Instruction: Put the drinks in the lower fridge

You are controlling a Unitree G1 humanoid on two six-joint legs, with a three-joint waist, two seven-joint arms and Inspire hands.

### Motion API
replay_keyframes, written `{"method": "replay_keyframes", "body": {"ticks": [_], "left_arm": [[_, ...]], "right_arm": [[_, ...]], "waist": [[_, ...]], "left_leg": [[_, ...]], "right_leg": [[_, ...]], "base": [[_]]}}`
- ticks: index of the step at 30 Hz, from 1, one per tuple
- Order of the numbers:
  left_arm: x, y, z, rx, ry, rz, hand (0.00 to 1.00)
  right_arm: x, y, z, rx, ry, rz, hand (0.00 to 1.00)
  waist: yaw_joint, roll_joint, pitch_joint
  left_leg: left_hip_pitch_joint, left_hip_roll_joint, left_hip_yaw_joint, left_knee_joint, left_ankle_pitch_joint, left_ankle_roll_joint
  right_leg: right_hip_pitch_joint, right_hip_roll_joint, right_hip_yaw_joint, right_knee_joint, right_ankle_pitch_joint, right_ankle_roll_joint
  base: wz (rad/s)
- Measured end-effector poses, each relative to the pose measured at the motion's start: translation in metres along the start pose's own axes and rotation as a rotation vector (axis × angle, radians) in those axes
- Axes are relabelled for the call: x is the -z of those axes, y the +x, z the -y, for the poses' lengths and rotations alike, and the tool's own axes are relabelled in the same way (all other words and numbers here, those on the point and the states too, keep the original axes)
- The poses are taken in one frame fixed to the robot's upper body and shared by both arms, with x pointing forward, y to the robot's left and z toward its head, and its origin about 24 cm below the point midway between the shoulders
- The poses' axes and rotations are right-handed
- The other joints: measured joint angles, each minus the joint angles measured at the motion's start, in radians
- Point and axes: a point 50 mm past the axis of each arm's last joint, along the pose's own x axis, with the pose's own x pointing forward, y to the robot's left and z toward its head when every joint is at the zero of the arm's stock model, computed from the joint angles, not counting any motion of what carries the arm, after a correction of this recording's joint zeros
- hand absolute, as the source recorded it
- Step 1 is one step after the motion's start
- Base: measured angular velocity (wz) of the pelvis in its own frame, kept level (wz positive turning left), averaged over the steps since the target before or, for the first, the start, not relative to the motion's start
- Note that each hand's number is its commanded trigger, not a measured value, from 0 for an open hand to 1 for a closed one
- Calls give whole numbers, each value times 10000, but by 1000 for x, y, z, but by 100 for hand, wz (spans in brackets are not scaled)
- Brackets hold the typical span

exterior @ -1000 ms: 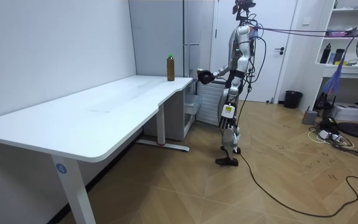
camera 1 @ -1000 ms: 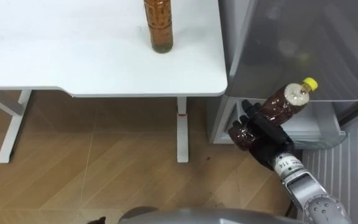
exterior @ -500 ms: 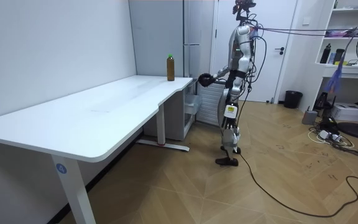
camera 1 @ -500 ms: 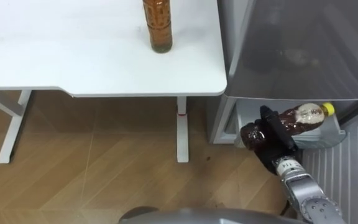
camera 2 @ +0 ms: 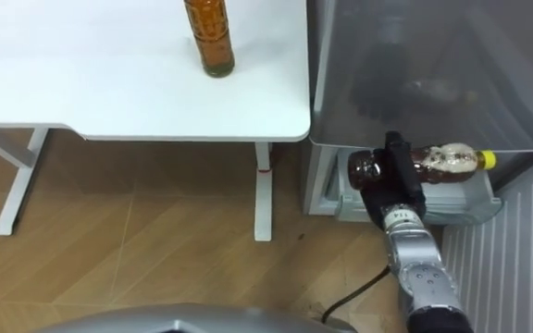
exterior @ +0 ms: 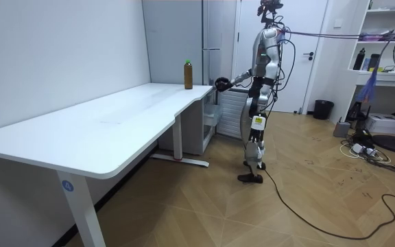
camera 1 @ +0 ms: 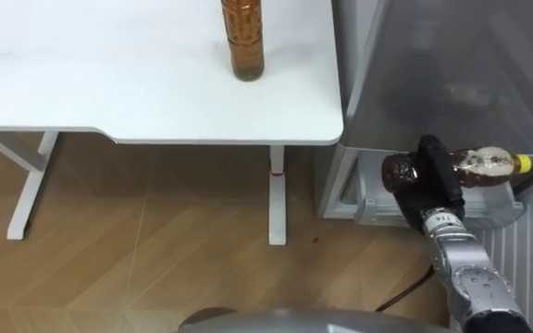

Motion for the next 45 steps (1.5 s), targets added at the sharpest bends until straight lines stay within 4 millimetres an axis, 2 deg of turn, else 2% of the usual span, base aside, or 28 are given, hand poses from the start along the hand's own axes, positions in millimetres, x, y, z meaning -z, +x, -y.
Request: {"method": "replay_keyframes", "body": {"ticks": [6,10,11,16,21,23,24,26,27,28,30,32,33,35,37,40,42,45], "left_arm": [[0,0,0,-1,-18,-139,0],[-1,0,-1,-56,-169,-84,0],[-1,-1,-2,-75,-215,-68,0],[-1,-1,-3,-100,-285,-7,0],[-8,-1,-4,-110,-238,153,0],[-20,0,-6,-148,-148,410,0],[-28,0,-8,-196,-56,605,0],[-38,0,-9,-226,-4,876,0],[-45,0,-10,-267,21,1043,0],[-49,0,-11,-292,26,1132,0],[-68,0,-14,-406,114,1479,0],[-78,0,-16,-528,252,1595,0],[-80,0,-16,-561,277,1627,0],[-90,-1,-16,-634,446,1877,0],[-95,-1,-17,-772,503,2037,0],[-105,-3,-20,-875,570,2349,0],[-111,-4,-21,-965,678,2486,0],[-123,-6,-23,-1147,661,2839,0]], "right_arm": [[-3,0,1,306,702,152,100],[-10,0,3,514,988,439,100],[-13,0,4,579,1059,582,100],[-20,0,14,1035,1206,857,100],[-22,7,15,1322,1437,921,100],[-24,17,10,1441,1736,1014,100],[-27,21,10,1613,1910,1182,100],[-28,26,6,1674,2020,1297,100],[-27,31,0,1623,1989,1265,100],[-26,34,-3,1625,1961,1233,100],[-22,42,-7,1763,1965,1150,100],[-18,46,-9,1864,1976,1014,100],[-17,47,-9,1893,1968,963,100],[-14,51,-12,2130,2010,840,100],[-14,51,-10,2283,2016,832,100],[-16,53,-13,2264,2182,924,100],[-19,60,-31,1837,2266,972,100],[-36,64,-52,1354,1907,1262,100]], "waist": [[5,76,-27],[-48,103,-19],[-63,73,5],[-49,87,-5],[-52,138,-38],[-99,229,-69],[-46,177,9],[-11,213,16],[-5,312,-10],[14,270,31],[19,268,76],[28,263,105],[31,267,115],[71,289,186],[200,289,193],[321,310,270],[354,263,351],[323,230,390]], "left_leg": [[-10,-35,-72,-18,0,0],[-10,-107,-266,-16,3,6],[-8,-134,-285,-14,4,7],[-56,-148,-271,-10,4,8],[-711,-120,-319,289,6,7],[-1168,-117,-422,456,46,24],[-1331,-120,-423,483,81,42],[-1679,-128,-484,573,136,71],[-2013,-127,-488,696,162,85],[-2164,-122,-481,725,194,95],[-2733,-110,-408,801,353,134],[-3173,-106,-393,874,426,165],[-3306,-107,-375,874,458,176],[-3802,-122,-270,898,584,222],[-4086,-130,-199,930,643,244],[-4535,-135,-102,1083,680,287],[-5027,-185,58,1119,793,341],[-5626,-334,85,1293,903,418]], "right_leg": [[47,-6,-34,-128,-4,2],[118,-56,-190,-133,-29,33],[149,-88,-277,-127,-53,52],[134,-115,-324,-99,-120,61],[-543,-148,-444,368,-212,19],[-967,-169,-528,646,-220,9],[-1165,-190,-523,753,-219,7],[-1551,-225,-513,891,-217,3],[-1839,-235,-537,996,-203,-19],[-2008,-245,-529,1066,-192,-37],[-2706,-316,-519,1393,-175,-63],[-3206,-356,-500,1618,-166,-77],[-3363,-375,-480,1678,-166,-77],[-4006,-433,-309,1967,-127,-81],[-4387,-484,-280,2147,-107,-87],[-4940,-561,-233,2440,-110,-87],[-5671,-675,-54,2857,-121,-96],[-6439,-870,35,3421,-250,-54]], "base": [[2],[12],[15],[7],[5],[12],[9],[5],[0],[0],[0],[0],[-5],[-10],[-10],[-7],[-17],[7]]}}
